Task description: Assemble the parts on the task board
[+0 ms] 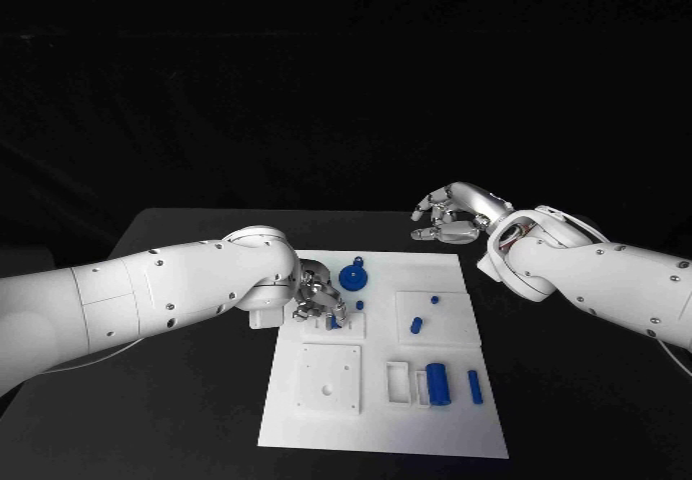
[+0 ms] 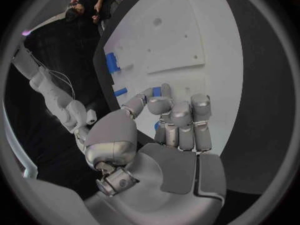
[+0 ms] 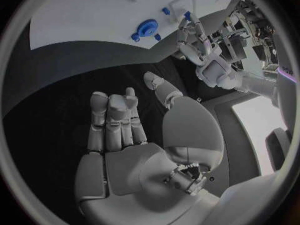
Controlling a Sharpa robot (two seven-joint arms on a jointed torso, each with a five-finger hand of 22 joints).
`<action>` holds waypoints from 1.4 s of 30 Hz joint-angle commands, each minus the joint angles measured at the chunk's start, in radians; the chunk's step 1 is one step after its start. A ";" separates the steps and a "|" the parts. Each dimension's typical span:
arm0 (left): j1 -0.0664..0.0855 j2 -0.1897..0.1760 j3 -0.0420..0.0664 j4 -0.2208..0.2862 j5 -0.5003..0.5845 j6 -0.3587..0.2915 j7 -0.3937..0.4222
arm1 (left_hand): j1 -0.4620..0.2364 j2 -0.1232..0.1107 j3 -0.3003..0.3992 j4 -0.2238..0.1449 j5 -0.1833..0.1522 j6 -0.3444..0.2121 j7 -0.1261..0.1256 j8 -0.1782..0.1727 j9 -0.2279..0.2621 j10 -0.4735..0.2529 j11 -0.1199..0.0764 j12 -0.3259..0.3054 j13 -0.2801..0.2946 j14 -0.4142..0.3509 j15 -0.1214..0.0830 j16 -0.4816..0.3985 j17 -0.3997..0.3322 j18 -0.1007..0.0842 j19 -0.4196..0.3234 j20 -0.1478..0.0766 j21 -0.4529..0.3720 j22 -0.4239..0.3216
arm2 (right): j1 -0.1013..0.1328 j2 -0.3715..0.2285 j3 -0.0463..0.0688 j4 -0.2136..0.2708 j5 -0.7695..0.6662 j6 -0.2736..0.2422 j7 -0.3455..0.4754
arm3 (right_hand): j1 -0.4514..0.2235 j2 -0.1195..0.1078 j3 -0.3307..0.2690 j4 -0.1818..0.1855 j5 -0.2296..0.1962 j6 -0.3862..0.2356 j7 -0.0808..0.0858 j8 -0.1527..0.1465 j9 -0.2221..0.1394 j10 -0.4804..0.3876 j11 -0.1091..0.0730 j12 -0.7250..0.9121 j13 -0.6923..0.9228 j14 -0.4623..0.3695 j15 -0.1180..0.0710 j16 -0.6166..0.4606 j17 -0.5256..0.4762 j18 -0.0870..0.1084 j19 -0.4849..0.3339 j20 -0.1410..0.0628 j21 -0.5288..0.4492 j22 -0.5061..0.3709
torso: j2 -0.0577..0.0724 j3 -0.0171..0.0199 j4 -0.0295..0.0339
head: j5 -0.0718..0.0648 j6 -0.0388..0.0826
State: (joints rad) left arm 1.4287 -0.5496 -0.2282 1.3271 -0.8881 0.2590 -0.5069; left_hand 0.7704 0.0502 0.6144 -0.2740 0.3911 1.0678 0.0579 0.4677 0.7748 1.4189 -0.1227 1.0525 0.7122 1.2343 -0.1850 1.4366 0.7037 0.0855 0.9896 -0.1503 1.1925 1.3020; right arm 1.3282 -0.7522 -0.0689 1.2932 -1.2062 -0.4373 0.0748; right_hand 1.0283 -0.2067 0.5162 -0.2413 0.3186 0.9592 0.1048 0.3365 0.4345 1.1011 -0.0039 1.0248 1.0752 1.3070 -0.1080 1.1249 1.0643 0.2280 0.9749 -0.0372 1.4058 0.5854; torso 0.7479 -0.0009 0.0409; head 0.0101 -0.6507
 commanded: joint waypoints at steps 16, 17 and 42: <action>0.008 0.025 -0.002 -0.037 -0.002 0.093 -0.028 | 0.049 0.014 0.003 -0.005 -0.055 0.145 -0.084 -0.008 -0.001 -0.022 -0.014 0.001 -0.011 0.012 -0.022 -0.007 -0.004 0.014 -0.012 -0.111 0.003 0.002 | 0.000 0.003 0.000 0.002 -0.011 0.015 0.000 | -0.007 -0.003 -0.002 0.007 0.005 0.005 0.004 -0.005 0.001 -0.006 0.000 0.002 -0.001 -0.003 -0.004 -0.005 0.001 0.034 0.003 -0.002 -0.006 0.002 | -0.001 -0.0012 0.0018 | 0.002 -0.001; 0.008 0.026 -0.002 -0.039 -0.002 0.092 -0.027 | 0.049 0.014 0.003 -0.005 -0.055 0.145 -0.084 -0.008 -0.001 -0.022 -0.014 0.001 -0.011 0.012 -0.022 -0.007 -0.004 0.014 -0.012 -0.111 0.003 0.002 | 0.000 0.002 0.000 0.003 -0.012 0.015 0.000 | -0.007 -0.003 -0.002 0.007 0.005 0.005 0.004 -0.005 0.001 -0.006 0.000 0.002 -0.001 -0.003 -0.004 -0.005 0.001 0.034 0.003 -0.002 -0.006 0.002 | -0.001 -0.0012 0.0018 | 0.002 -0.001; 0.007 0.035 -0.004 -0.051 -0.027 0.052 -0.024 | 0.045 0.022 0.002 0.006 -0.043 0.148 -0.085 -0.008 0.000 -0.021 -0.015 0.003 -0.014 0.015 -0.022 -0.005 -0.005 0.014 -0.010 -0.110 0.003 0.001 | 0.000 0.004 0.000 0.005 -0.016 0.017 0.001 | -0.006 -0.002 -0.002 0.007 0.005 0.005 0.004 -0.005 0.001 -0.006 0.000 0.002 -0.001 -0.004 -0.004 -0.005 0.001 0.034 0.003 -0.002 -0.007 0.002 | -0.001 -0.0005 0.0016 | 0.002 0.000</action>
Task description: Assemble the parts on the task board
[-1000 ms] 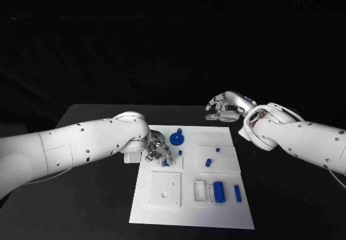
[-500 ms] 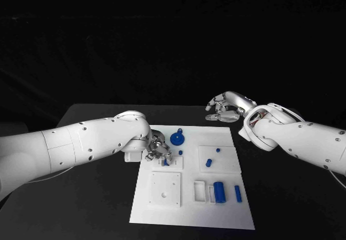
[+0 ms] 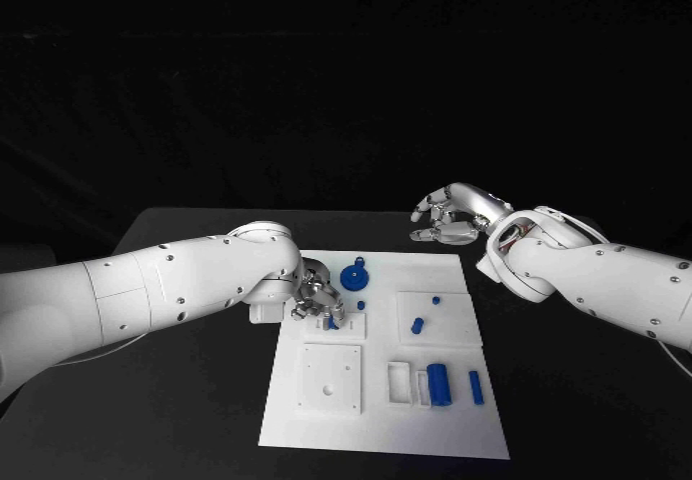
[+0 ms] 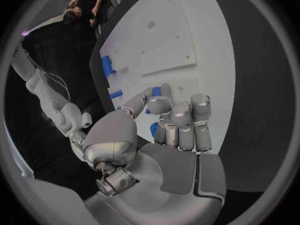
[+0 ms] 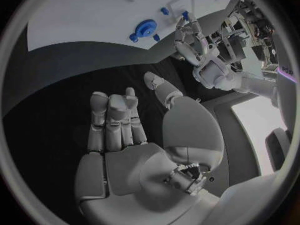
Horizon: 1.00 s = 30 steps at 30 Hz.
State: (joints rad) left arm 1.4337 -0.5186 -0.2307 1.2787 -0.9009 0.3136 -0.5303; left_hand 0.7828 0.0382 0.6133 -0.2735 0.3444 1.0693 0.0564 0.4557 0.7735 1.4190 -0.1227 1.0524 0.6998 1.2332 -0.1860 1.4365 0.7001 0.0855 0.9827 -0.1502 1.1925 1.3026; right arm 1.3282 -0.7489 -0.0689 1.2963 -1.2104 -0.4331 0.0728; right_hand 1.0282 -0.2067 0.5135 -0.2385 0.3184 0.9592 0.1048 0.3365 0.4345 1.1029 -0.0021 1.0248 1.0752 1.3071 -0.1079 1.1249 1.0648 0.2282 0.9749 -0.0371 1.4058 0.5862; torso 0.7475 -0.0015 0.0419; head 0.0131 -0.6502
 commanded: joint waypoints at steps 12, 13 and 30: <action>0.002 0.008 -0.002 -0.014 -0.030 0.000 0.000 | 0.033 0.035 0.003 0.007 0.008 0.147 -0.084 0.004 0.001 -0.021 -0.015 0.004 -0.002 0.016 -0.021 -0.005 -0.001 0.014 -0.003 -0.111 0.003 0.000 | 0.000 0.002 0.000 0.002 -0.014 0.014 0.003 | -0.006 -0.002 0.001 0.004 0.006 0.005 0.004 -0.005 0.001 -0.008 -0.002 0.002 -0.001 -0.004 -0.005 -0.005 0.001 0.034 0.003 -0.002 -0.007 0.002 | 0.000 -0.0002 0.0003 | 0.000 0.001; 0.002 0.008 -0.002 -0.015 -0.030 0.001 0.000 | 0.033 0.035 0.003 0.007 0.008 0.147 -0.084 0.004 0.001 -0.021 -0.015 0.004 -0.002 0.016 -0.021 -0.005 -0.001 0.014 -0.003 -0.111 0.003 0.000 | 0.000 0.002 0.000 0.003 -0.015 0.014 0.003 | -0.005 -0.002 0.001 0.004 0.006 0.005 0.004 -0.005 0.001 -0.008 -0.002 0.002 -0.001 -0.004 -0.005 -0.005 0.001 0.034 0.003 -0.002 -0.007 0.002 | 0.000 -0.0003 0.0004 | 0.000 0.001; 0.002 0.018 -0.003 -0.019 -0.022 0.016 0.006 | 0.031 0.035 0.003 0.008 0.008 0.147 -0.084 0.003 0.001 -0.021 -0.015 0.004 -0.002 0.016 -0.021 -0.005 -0.001 0.014 -0.003 -0.110 0.003 0.000 | 0.000 0.003 0.000 0.005 -0.022 0.016 0.003 | -0.005 -0.001 0.001 0.003 0.006 0.005 0.004 -0.005 0.001 -0.008 -0.002 0.002 -0.001 -0.004 -0.005 -0.005 0.001 0.034 0.002 -0.002 -0.007 0.002 | 0.000 -0.0007 0.0002 | -0.001 0.001</action>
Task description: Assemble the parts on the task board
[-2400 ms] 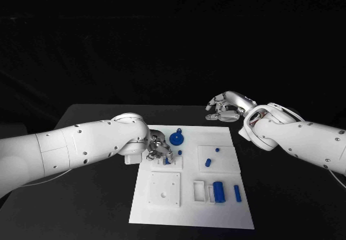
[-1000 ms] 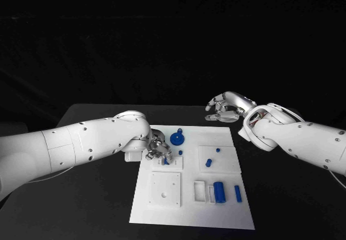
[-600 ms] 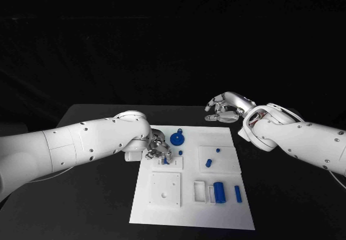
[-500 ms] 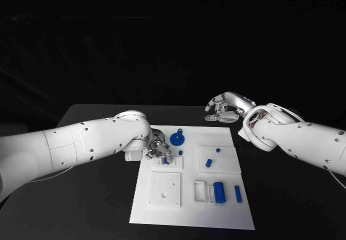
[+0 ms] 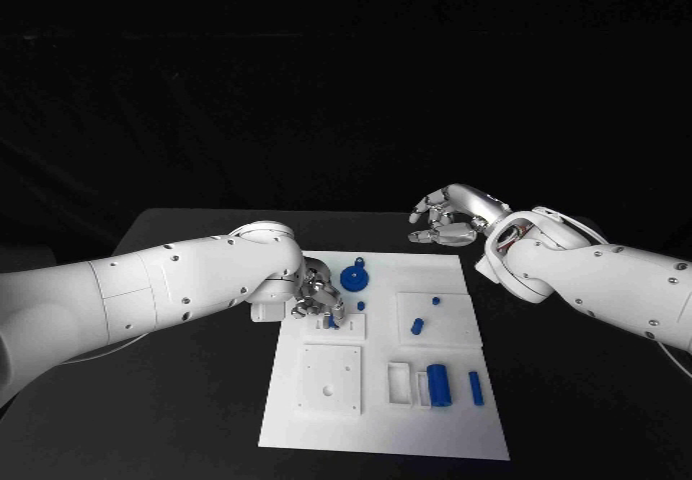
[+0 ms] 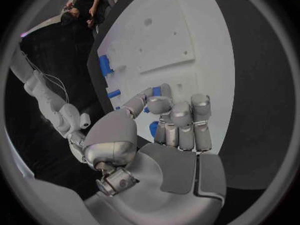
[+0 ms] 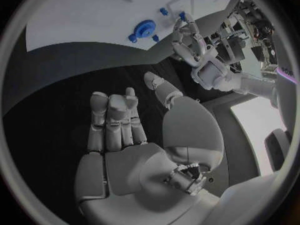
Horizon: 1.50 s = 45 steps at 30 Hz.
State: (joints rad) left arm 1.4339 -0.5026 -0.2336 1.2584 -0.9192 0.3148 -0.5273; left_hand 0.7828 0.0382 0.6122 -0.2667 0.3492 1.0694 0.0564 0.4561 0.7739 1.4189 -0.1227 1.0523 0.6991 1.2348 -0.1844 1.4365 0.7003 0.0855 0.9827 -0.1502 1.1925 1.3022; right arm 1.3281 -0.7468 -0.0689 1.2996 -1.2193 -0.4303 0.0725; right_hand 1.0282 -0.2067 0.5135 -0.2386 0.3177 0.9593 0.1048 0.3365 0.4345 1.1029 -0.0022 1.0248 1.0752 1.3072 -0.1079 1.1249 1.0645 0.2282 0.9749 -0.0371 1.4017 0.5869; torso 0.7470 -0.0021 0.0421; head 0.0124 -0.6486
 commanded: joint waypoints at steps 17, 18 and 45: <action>0.002 0.005 0.000 0.004 0.006 0.038 0.003 | 0.034 0.035 0.005 -0.002 0.005 0.146 -0.084 0.002 0.001 -0.022 -0.015 0.005 -0.002 0.014 -0.023 -0.005 -0.002 0.014 -0.003 -0.111 0.003 0.000 | 0.000 0.001 0.000 0.003 -0.014 0.014 0.003 | -0.005 -0.002 0.001 0.003 0.007 0.005 0.004 -0.005 0.001 -0.009 -0.001 0.002 -0.001 -0.004 -0.005 -0.006 0.002 0.034 0.002 -0.002 -0.003 0.002 | 0.000 0.0005 -0.0002 | 0.001 -0.001; 0.002 0.005 -0.001 0.003 0.006 0.037 0.003 | 0.034 0.035 0.005 -0.002 0.005 0.146 -0.084 0.002 0.001 -0.022 -0.015 0.005 -0.002 0.014 -0.023 -0.005 -0.002 0.014 -0.003 -0.111 0.003 0.000 | 0.000 0.001 0.000 0.003 -0.014 0.014 0.003 | -0.005 -0.002 0.001 0.003 0.007 0.005 0.004 -0.005 0.001 -0.009 -0.001 0.002 -0.001 -0.004 -0.004 -0.006 0.002 0.034 0.002 -0.002 -0.003 0.002 | 0.000 0.0006 -0.0001 | 0.000 0.000; -0.009 0.029 -0.004 -0.022 -0.025 0.014 -0.003 | 0.008 0.033 -0.005 0.038 -0.160 0.135 -0.079 -0.009 0.004 -0.023 -0.010 0.010 -0.017 0.010 -0.028 -0.007 -0.005 0.016 -0.007 -0.111 0.000 0.000 | 0.000 -0.002 0.000 0.014 -0.021 0.018 0.001 | -0.005 -0.001 0.000 0.002 0.007 0.005 0.004 -0.005 0.001 -0.009 -0.001 0.002 -0.002 -0.005 -0.004 -0.006 0.002 0.034 0.002 -0.002 -0.004 0.003 | 0.000 0.0006 -0.0004 | -0.003 -0.004</action>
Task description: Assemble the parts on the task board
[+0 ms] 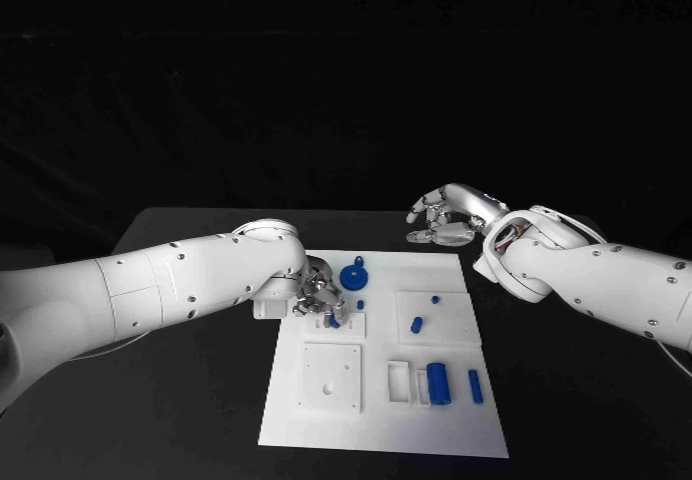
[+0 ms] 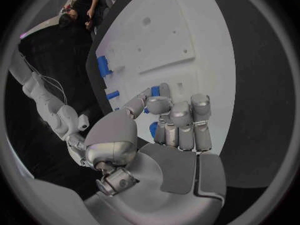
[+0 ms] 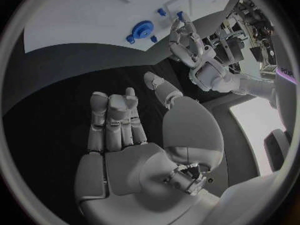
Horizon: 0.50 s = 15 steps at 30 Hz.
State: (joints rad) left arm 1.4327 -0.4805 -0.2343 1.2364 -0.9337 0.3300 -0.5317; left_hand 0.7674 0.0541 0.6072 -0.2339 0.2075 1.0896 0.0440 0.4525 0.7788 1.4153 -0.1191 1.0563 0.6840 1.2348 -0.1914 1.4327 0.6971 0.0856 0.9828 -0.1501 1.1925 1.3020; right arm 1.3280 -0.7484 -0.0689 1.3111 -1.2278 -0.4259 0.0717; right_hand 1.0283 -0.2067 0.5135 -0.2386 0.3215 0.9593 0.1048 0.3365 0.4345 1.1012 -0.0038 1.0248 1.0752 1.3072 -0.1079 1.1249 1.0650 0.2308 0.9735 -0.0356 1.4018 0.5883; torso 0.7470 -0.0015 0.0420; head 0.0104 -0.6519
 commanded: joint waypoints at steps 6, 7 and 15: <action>-0.009 0.007 -0.003 -0.001 -0.009 -0.002 0.002 | 0.023 0.001 -0.004 0.004 -0.034 0.113 -0.065 -0.009 -0.002 -0.020 -0.012 0.007 -0.004 0.009 -0.022 -0.004 -0.002 0.017 -0.008 -0.112 0.000 0.001 | 0.000 -0.001 0.000 0.003 -0.012 0.013 0.001 | -0.005 -0.002 0.000 0.002 0.004 0.004 0.004 -0.005 0.001 -0.008 0.000 0.002 -0.002 -0.005 -0.004 -0.006 0.001 0.031 0.003 -0.003 -0.004 0.001 | 0.000 0.0000 0.0002 | -0.002 -0.002; -0.009 0.007 -0.003 -0.001 -0.008 -0.003 0.002 | 0.022 -0.001 -0.005 0.005 -0.037 0.113 -0.065 -0.010 -0.002 -0.020 -0.012 0.007 -0.004 0.009 -0.022 -0.004 -0.002 0.017 -0.008 -0.112 0.000 0.001 | 0.000 -0.001 0.000 0.004 -0.012 0.013 0.001 | -0.005 -0.002 0.000 0.002 0.004 0.004 0.004 -0.005 0.001 -0.008 0.000 0.002 -0.002 -0.005 -0.004 -0.006 0.001 0.031 0.003 -0.003 -0.004 0.001 | 0.000 0.0001 0.0004 | -0.002 -0.002; -0.010 0.007 -0.003 -0.001 -0.007 0.000 0.003 | 0.017 -0.024 -0.010 0.020 -0.066 0.114 -0.064 -0.015 -0.004 -0.020 -0.011 0.008 -0.008 0.008 -0.022 -0.004 -0.002 0.018 -0.008 -0.112 -0.002 0.000 | 0.000 -0.002 0.000 0.004 -0.013 0.014 0.001 | -0.005 -0.002 0.000 0.002 0.004 0.004 0.004 -0.006 0.001 -0.008 0.000 0.002 -0.002 -0.005 -0.004 -0.006 0.001 0.031 0.003 -0.003 -0.005 0.002 | 0.000 0.0000 0.0003 | -0.001 -0.001</action>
State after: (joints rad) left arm 1.4299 -0.4793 -0.2342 1.2330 -0.9364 0.3297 -0.5318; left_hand 0.7856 0.0408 0.5967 -0.2161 0.1382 1.1133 0.0313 0.4411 0.7752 1.4154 -0.1192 1.0604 0.6771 1.2417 -0.1985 1.4328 0.6962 0.0855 0.9828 -0.1502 1.1925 1.3019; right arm 1.3280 -0.7496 -0.0689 1.3137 -1.2302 -0.4245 0.0709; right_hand 1.0282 -0.2067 0.5135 -0.2386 0.3215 0.9593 0.1049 0.3365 0.4345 1.1026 -0.0024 1.0248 1.0752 1.3072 -0.1079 1.1249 1.0648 0.2310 0.9734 -0.0356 1.4019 0.5882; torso 0.7472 -0.0014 0.0421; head 0.0084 -0.6539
